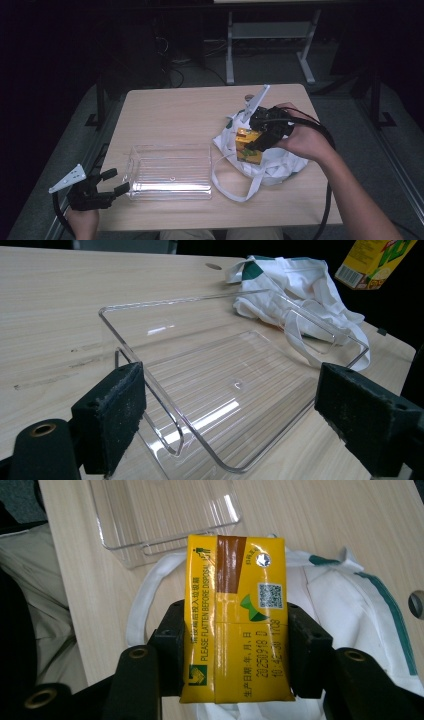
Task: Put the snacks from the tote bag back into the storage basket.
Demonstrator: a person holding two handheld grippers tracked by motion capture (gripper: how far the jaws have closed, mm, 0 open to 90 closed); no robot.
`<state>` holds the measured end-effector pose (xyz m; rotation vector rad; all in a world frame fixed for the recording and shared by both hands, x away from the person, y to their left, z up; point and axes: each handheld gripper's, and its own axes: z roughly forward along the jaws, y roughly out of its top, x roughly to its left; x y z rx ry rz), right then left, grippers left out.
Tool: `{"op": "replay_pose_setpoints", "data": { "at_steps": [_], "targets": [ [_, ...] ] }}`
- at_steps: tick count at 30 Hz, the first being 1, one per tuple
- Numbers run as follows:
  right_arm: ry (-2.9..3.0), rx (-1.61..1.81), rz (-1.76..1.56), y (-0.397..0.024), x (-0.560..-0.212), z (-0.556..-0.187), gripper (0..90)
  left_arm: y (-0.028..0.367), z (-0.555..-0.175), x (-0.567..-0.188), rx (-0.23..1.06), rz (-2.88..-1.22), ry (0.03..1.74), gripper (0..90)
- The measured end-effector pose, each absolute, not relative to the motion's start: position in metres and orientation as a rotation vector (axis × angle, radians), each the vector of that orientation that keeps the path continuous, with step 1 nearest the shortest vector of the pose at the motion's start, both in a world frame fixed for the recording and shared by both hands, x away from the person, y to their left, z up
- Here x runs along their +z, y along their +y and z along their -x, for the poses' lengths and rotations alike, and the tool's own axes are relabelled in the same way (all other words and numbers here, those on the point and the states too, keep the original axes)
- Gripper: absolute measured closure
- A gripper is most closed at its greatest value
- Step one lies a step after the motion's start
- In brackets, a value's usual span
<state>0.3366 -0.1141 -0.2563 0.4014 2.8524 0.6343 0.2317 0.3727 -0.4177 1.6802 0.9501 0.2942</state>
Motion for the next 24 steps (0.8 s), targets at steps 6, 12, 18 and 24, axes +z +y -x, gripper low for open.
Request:
{"op": "replay_pose_setpoints", "data": {
  "at_steps": [6,12,18,24],
  "targets": [
    [2.859,0.65,-0.348,-0.102,-0.254,-0.331,51.1,0.373,-0.232,-0.418,0.294,-1.681,0.949,12.8],
    [2.852,0.648,-0.32,-0.093,-0.253,-0.327,51.1,0.373,-0.232,-0.418,0.295,-1.681,0.949,12.8],
    [2.873,0.682,-0.28,-0.08,-0.252,-0.324,51.1,0.373,-0.232,-0.417,0.296,-1.682,0.948,12.7],
    [2.883,0.694,-0.219,-0.067,-0.253,-0.321,51.1,0.373,-0.232,-0.417,0.293,-1.682,0.948,12.7]
  ]
}}
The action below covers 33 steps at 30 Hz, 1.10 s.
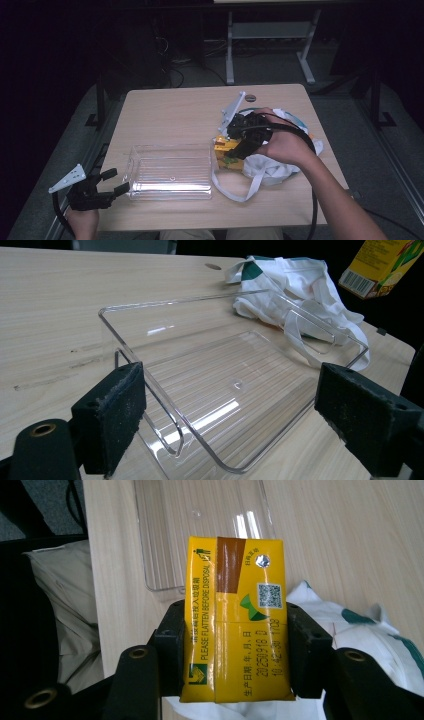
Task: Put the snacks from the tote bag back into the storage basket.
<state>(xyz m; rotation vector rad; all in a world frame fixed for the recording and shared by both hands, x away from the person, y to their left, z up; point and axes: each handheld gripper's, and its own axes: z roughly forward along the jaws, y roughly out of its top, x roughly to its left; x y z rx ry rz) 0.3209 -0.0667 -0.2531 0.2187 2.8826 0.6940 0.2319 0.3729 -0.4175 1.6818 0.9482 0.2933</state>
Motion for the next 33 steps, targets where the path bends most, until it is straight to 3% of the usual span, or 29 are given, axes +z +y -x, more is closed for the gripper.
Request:
{"op": "replay_pose_setpoints", "data": {
  "at_steps": [33],
  "targets": [
    [2.94,0.723,-0.062,-0.005,-0.257,-0.316,51.1,0.374,-0.232,-0.417,0.294,-1.681,0.942,12.7]
  ]
}}
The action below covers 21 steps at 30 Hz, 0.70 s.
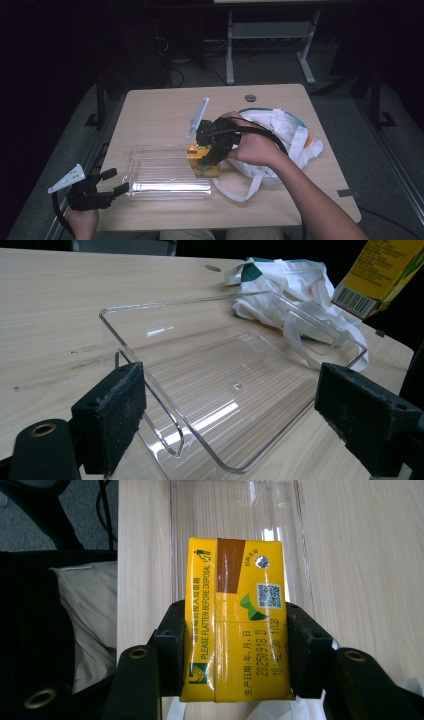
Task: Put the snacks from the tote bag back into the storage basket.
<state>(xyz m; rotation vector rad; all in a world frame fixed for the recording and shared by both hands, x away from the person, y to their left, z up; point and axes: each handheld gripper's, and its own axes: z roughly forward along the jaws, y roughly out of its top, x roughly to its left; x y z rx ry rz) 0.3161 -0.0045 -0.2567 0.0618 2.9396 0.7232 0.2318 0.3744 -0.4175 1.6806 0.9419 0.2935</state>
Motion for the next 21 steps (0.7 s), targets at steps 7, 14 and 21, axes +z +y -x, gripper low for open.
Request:
{"op": "replay_pose_setpoints", "data": {
  "at_steps": [7,14,21],
  "targets": [
    [2.951,0.738,-0.042,0.004,-0.259,-0.316,51.0,0.374,-0.232,-0.417,0.294,-1.681,0.941,12.7],
    [2.96,0.755,-0.01,0.012,-0.264,-0.315,51.0,0.375,-0.232,-0.417,0.293,-1.678,0.942,12.7],
    [2.975,0.758,-0.001,0.019,-0.27,-0.315,51.0,0.375,-0.232,-0.417,0.293,-1.675,0.942,12.8]
  ]
}}
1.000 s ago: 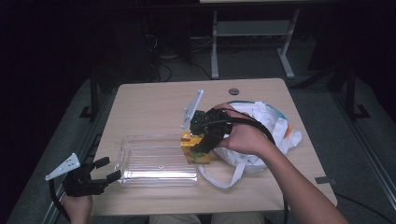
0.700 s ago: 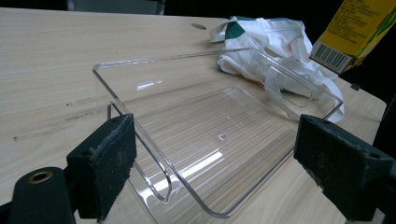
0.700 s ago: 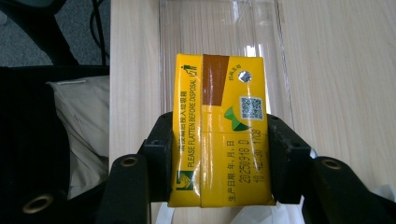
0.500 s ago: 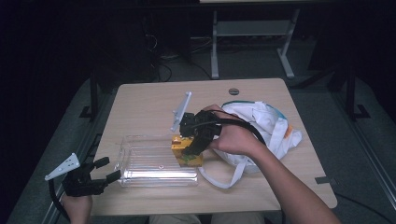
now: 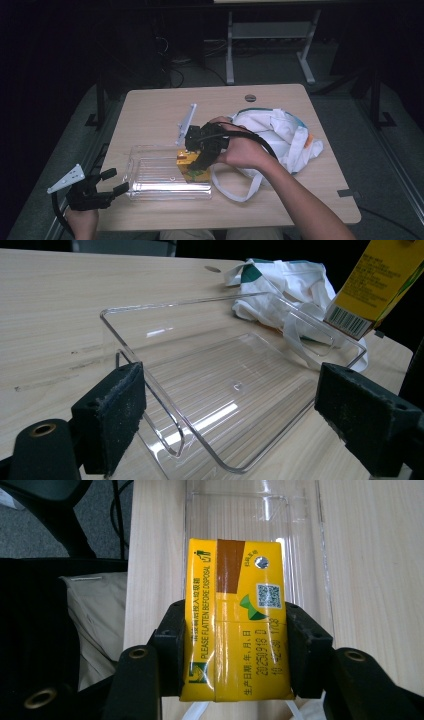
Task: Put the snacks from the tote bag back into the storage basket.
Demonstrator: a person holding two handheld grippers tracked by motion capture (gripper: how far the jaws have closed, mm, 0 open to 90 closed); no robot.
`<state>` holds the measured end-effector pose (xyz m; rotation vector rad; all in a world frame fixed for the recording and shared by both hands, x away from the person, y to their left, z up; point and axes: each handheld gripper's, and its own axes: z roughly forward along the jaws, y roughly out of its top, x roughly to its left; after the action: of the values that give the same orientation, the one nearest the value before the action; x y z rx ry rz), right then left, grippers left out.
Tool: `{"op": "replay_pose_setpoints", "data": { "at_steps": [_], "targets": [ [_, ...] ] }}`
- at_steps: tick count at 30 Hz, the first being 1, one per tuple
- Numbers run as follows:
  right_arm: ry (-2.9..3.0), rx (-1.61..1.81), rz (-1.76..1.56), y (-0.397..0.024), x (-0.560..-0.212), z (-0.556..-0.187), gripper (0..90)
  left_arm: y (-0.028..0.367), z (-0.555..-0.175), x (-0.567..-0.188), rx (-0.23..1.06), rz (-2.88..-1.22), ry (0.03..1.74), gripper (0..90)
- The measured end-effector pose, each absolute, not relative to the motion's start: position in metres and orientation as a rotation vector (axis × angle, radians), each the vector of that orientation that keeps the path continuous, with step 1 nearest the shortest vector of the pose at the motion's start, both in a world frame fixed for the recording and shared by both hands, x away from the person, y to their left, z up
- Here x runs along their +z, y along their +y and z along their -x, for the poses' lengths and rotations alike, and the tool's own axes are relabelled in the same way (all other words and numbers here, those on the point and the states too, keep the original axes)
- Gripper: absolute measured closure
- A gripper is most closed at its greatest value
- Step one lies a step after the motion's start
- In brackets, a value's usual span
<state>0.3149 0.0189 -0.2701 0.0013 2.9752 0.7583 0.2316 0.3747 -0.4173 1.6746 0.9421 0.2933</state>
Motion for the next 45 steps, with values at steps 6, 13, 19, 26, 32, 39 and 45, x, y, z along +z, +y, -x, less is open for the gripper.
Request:
{"op": "replay_pose_setpoints", "data": {
  "at_steps": [6,13,19,26,32,39,45],
  "targets": [
    [2.98,0.757,0.01,0.024,-0.277,-0.315,51.0,0.375,-0.231,-0.417,0.294,-1.67,0.944,12.7],
    [2.983,0.754,0.002,0.026,-0.28,-0.316,51.0,0.375,-0.231,-0.417,0.295,-1.673,0.943,12.8],
    [2.992,0.747,-0.006,0.029,-0.286,-0.316,51.0,0.375,-0.231,-0.417,0.294,-1.672,0.944,12.7],
    [3.001,0.748,-0.001,0.031,-0.291,-0.317,51.0,0.375,-0.231,-0.417,0.294,-1.672,0.943,12.8],
    [3.002,0.738,-0.002,0.032,-0.297,-0.318,51.0,0.375,-0.231,-0.417,0.294,-1.673,0.943,12.8],
    [3.015,0.728,-0.014,0.032,-0.304,-0.318,51.0,0.375,-0.231,-0.417,0.294,-1.673,0.943,12.8],
    [3.02,0.723,-0.008,0.034,-0.309,-0.319,51.0,0.375,-0.231,-0.417,0.295,-1.672,0.942,12.7]
  ]
}}
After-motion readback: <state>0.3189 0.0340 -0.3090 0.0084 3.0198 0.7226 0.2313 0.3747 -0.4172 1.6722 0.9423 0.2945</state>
